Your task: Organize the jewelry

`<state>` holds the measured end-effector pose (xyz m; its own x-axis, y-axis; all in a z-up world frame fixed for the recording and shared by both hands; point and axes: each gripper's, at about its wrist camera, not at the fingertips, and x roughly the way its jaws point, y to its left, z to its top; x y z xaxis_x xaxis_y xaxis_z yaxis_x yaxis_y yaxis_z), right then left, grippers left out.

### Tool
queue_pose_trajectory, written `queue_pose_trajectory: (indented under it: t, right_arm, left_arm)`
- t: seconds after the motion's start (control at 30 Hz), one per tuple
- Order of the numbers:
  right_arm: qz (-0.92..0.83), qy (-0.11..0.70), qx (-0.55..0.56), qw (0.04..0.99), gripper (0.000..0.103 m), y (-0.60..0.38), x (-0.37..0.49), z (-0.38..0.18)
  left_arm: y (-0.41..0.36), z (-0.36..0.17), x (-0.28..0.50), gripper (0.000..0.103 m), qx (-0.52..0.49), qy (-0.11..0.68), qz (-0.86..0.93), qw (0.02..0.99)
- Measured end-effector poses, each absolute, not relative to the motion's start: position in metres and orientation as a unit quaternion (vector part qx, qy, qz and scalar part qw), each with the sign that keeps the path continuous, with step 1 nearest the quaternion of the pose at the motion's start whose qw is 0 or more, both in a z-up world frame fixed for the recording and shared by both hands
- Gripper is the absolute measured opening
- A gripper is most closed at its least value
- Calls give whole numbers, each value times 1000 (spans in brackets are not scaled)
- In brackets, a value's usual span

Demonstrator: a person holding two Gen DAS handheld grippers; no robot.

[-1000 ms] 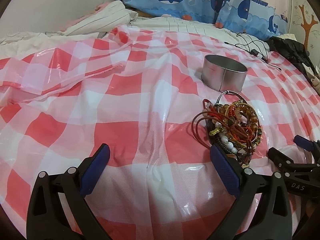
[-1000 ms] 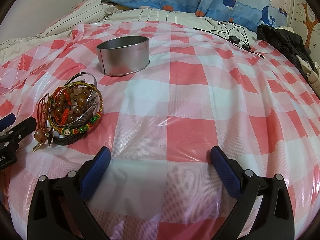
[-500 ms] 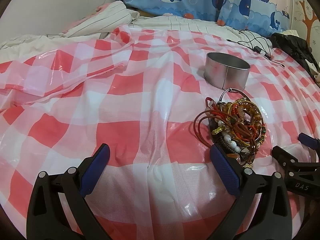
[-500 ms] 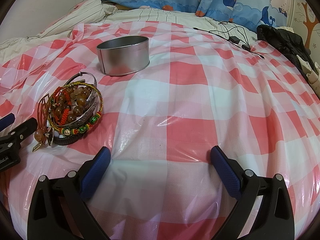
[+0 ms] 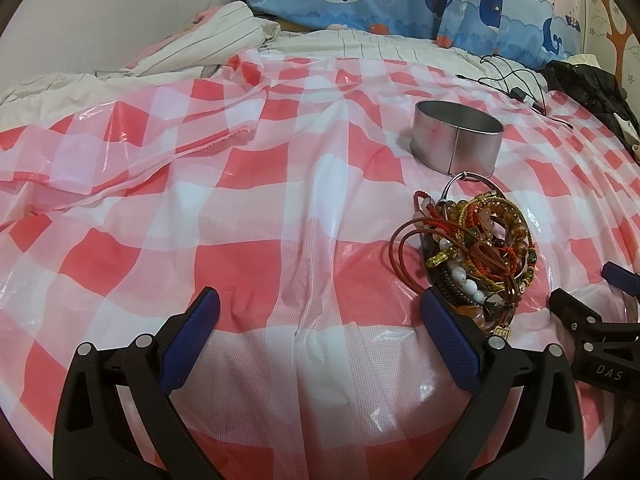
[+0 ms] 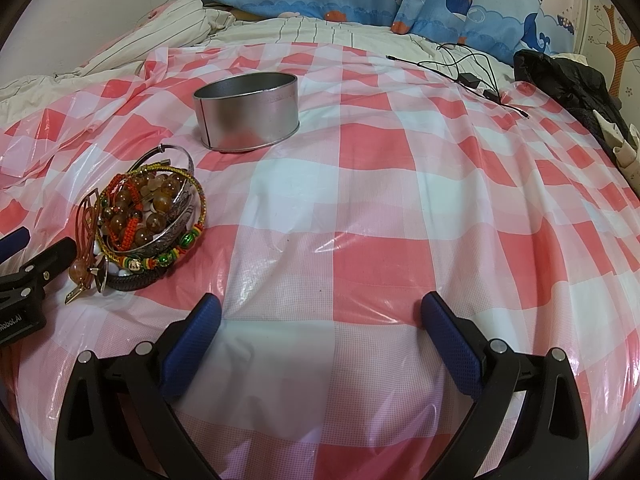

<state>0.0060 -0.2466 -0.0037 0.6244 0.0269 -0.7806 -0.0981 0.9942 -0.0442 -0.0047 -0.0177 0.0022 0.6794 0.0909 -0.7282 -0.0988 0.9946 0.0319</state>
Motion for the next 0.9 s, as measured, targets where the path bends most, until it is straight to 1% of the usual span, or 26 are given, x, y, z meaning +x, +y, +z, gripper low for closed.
queue_pose_trajectory:
  t: [0.57, 0.9]
  right_arm:
    - [39, 425, -30, 904, 96, -250, 3, -3]
    - [31, 406, -28, 913, 96, -251, -1, 1]
  left_arm:
    - [-23, 2, -4, 96, 12, 400, 67, 914]
    - [-25, 3, -8, 96, 26, 397, 75, 914]
